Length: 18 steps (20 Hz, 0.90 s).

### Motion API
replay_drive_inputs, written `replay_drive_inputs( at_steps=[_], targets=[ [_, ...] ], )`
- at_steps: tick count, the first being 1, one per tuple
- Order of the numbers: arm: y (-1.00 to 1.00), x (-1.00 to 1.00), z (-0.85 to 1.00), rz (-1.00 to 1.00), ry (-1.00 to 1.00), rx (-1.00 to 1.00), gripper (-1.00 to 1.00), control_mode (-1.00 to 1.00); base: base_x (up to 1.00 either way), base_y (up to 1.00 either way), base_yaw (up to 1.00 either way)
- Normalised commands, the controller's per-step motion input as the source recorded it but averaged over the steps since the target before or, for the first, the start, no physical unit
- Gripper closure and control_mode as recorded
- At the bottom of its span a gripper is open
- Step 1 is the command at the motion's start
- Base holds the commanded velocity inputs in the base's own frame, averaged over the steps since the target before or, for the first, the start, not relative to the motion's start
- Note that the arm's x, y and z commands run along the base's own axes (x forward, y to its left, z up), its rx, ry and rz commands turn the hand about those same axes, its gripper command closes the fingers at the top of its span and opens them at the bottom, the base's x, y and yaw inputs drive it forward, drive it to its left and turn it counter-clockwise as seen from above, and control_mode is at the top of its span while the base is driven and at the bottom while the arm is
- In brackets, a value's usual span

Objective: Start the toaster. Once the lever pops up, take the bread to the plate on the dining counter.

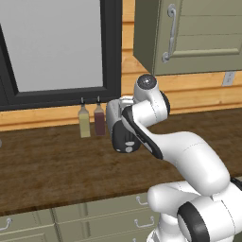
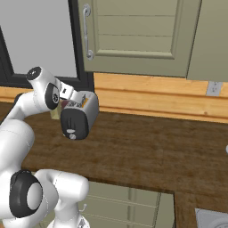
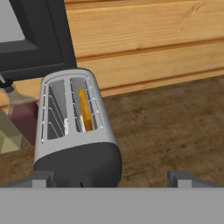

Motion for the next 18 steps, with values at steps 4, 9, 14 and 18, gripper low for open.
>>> replay_drive_inputs(
  at_steps=[4,9,14,18],
  targets=[
    [0.00,0.00,0.00,0.00,0.00,0.00,-1.00,-1.00,0.00,0.00,0.00],
    [0.00,0.00,0.00,0.00,0.00,0.00,-1.00,-1.00,0.00,0.00,0.00],
    [0.00,0.00,0.00,0.00,0.00,0.00,-1.00,-1.00,0.00,0.00,0.00],
    [0.00,0.00,0.00,0.00,0.00,0.00,-1.00,-1.00,0.00,0.00,0.00]
  ],
)
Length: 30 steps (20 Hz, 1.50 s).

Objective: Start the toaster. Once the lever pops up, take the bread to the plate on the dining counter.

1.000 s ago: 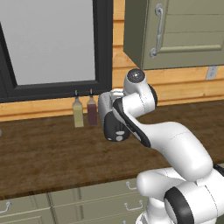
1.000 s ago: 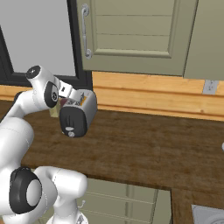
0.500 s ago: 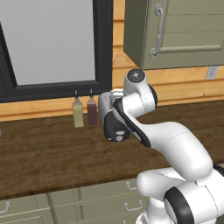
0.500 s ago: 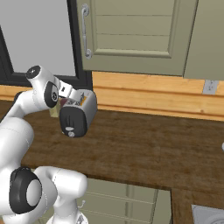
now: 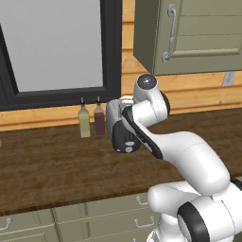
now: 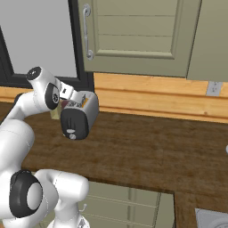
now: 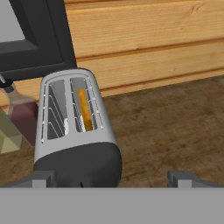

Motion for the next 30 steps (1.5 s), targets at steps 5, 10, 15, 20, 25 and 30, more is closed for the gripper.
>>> replay_drive_inputs(
  at_steps=[5,10,15,20,25,30],
  targets=[
    [0.00,0.00,0.00,0.00,0.00,0.00,-1.00,-1.00,0.00,0.00,0.00],
    [0.00,0.00,0.00,0.00,0.00,0.00,-1.00,-1.00,0.00,0.00,0.00],
    [0.00,0.00,0.00,0.00,0.00,0.00,-1.00,-1.00,0.00,0.00,0.00],
    [0.00,0.00,0.00,0.00,0.00,0.00,-1.00,-1.00,0.00,0.00,0.00],
    [0.00,0.00,0.00,0.00,0.00,0.00,-1.00,-1.00,0.00,0.00,0.00],
    [0.00,0.00,0.00,0.00,0.00,0.00,-1.00,-1.00,0.00,0.00,0.00]
  ],
)
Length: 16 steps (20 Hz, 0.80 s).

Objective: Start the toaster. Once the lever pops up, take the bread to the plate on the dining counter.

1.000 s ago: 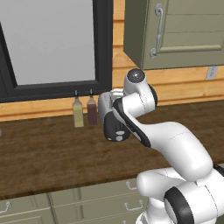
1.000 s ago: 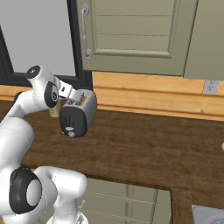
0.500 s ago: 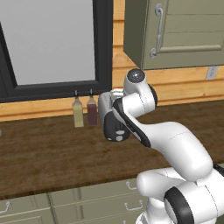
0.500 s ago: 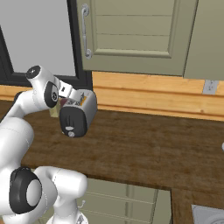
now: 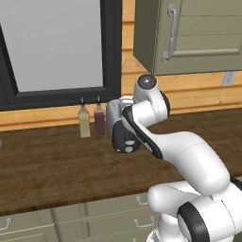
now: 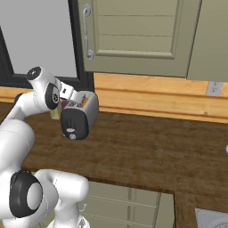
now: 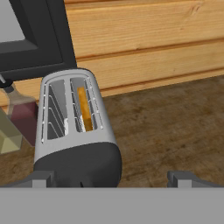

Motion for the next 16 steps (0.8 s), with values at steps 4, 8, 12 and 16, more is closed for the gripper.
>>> replay_drive_inputs(
  at_steps=[4,8,12,16],
  targets=[
    [0.00,0.00,0.00,0.00,0.00,0.00,-1.00,-1.00,0.00,0.00,0.00],
    [0.00,0.00,0.00,0.00,0.00,0.00,-1.00,-1.00,0.00,0.00,0.00],
    [0.00,0.00,0.00,0.00,0.00,0.00,-1.00,-1.00,0.00,0.00,0.00],
    [0.00,0.00,0.00,0.00,0.00,0.00,-1.00,-1.00,0.00,0.00,0.00]
  ],
)
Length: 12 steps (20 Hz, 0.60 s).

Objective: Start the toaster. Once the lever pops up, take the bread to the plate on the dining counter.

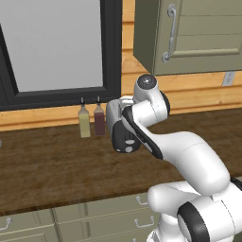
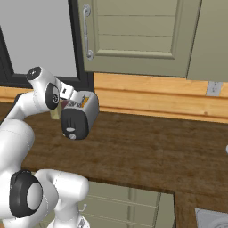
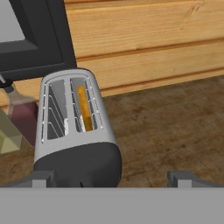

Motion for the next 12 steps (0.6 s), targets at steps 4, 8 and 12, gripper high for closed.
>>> replay_drive_inputs(
  at_steps=[4,8,12],
  targets=[
    [0.00,0.00,0.00,0.00,0.00,0.00,-1.00,-1.00,0.00,0.00,0.00],
    [0.00,0.00,0.00,0.00,0.00,0.00,-1.00,-1.00,0.00,0.00,0.00],
    [0.00,0.00,0.00,0.00,0.00,0.00,-1.00,-1.00,0.00,0.00,0.00]
  ],
)
